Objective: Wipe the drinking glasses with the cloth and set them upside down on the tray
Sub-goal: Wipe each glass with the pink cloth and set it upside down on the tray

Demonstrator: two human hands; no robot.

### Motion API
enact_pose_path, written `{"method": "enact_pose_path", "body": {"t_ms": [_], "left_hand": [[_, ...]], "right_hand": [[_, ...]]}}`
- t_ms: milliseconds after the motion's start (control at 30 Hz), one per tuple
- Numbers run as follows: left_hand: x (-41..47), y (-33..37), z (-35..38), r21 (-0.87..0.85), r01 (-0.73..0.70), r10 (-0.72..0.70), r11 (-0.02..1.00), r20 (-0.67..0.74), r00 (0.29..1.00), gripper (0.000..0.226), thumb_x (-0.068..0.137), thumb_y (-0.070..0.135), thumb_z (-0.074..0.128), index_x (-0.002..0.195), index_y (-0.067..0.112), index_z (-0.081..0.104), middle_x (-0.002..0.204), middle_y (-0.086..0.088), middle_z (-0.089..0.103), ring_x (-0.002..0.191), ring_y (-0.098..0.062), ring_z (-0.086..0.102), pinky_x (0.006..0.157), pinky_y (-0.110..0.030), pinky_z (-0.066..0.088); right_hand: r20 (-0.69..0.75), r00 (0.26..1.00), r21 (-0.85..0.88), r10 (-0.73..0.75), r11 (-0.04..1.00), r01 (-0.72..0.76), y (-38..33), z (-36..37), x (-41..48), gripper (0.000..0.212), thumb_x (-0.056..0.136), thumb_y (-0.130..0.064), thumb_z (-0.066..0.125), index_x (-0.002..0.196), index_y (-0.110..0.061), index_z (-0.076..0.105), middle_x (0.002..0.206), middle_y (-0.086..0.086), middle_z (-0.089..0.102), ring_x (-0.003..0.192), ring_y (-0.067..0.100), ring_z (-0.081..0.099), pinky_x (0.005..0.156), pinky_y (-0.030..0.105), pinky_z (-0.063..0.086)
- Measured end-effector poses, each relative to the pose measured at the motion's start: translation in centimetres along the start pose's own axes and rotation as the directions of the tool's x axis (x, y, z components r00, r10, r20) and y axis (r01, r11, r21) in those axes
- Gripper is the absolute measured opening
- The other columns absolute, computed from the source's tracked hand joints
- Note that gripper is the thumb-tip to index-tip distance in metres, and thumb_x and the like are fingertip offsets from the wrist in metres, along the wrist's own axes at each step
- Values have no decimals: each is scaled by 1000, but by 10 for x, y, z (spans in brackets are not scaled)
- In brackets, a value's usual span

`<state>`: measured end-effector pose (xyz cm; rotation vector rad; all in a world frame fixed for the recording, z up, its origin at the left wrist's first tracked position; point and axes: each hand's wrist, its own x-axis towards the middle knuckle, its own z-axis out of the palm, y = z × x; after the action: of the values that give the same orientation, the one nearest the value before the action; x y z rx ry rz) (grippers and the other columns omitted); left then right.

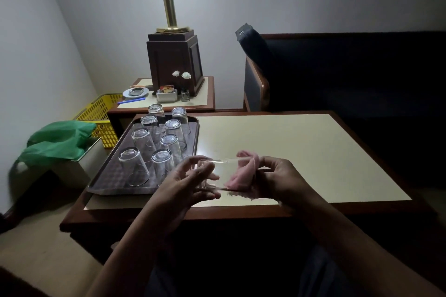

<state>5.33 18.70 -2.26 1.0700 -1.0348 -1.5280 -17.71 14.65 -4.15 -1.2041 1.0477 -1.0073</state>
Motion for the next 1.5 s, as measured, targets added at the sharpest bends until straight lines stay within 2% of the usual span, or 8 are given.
{"method": "enact_pose_path", "body": {"t_ms": [100,267,467,633,800,1067,1300,1500], "left_hand": [[-5,1,-3,132,-220,221,966,8,975,48,82,5,75,128,8,60,122,-21,69,95,-36,71,87,-38,63],[-7,-1,-3,163,-341,356,926,-76,931,56,76,10,78,129,15,62,117,-9,73,96,-29,72,78,-30,62],[-2,-5,-16,153,-242,270,958,-205,941,80,68,16,95,137,26,57,113,2,78,108,-22,74,93,-41,61],[6,-18,-3,-143,-210,177,967,-213,961,72,74,2,87,138,14,57,118,-14,75,123,-38,66,107,-55,52],[2,-15,13,207,-342,367,916,-93,926,77,72,-6,86,140,6,53,112,3,78,103,-14,75,85,-30,62],[6,-2,1,438,-330,356,836,25,934,80,74,8,93,138,1,46,123,-4,76,117,-22,72,113,-54,45],[4,-6,3,536,-311,411,785,-74,909,108,60,22,102,149,19,42,110,1,75,107,-11,72,97,-44,58],[8,2,-5,570,-302,468,764,-167,868,92,55,45,100,136,27,59,113,8,75,106,-3,70,92,-34,60]], "right_hand": [[141,976,10,165,986,-168,9,1,6,26,105,-12,57,117,6,72,112,28,75,100,38,76,89,45,62],[402,897,427,181,830,-359,27,-3,-5,31,97,-7,66,121,11,61,104,22,66,81,19,69,71,24,60],[-280,955,-48,-96,995,86,23,-3,-22,23,106,-13,57,115,-15,78,108,3,81,101,23,77,79,34,59],[6,970,-404,-243,887,224,-24,21,-38,29,108,-39,50,96,-30,75,99,-6,77,103,15,71,100,36,52],[118,944,-530,-308,784,322,-44,47,-45,32,100,-55,41,117,-55,67,88,-47,65,94,-24,60,76,1,43],[239,902,-704,-359,575,416,-53,53,-52,32,109,-37,49,133,-36,70,143,-22,62,138,-10,47,115,15,37],[22,930,-703,-368,655,276,-39,46,-32,15,101,-30,64,101,-25,77,78,-13,75,74,-5,68,69,19,51],[-115,984,-226,-133,969,104,0,21,-27,5,88,-18,70,90,-20,74,91,12,79,88,32,78,90,60,60]]}}
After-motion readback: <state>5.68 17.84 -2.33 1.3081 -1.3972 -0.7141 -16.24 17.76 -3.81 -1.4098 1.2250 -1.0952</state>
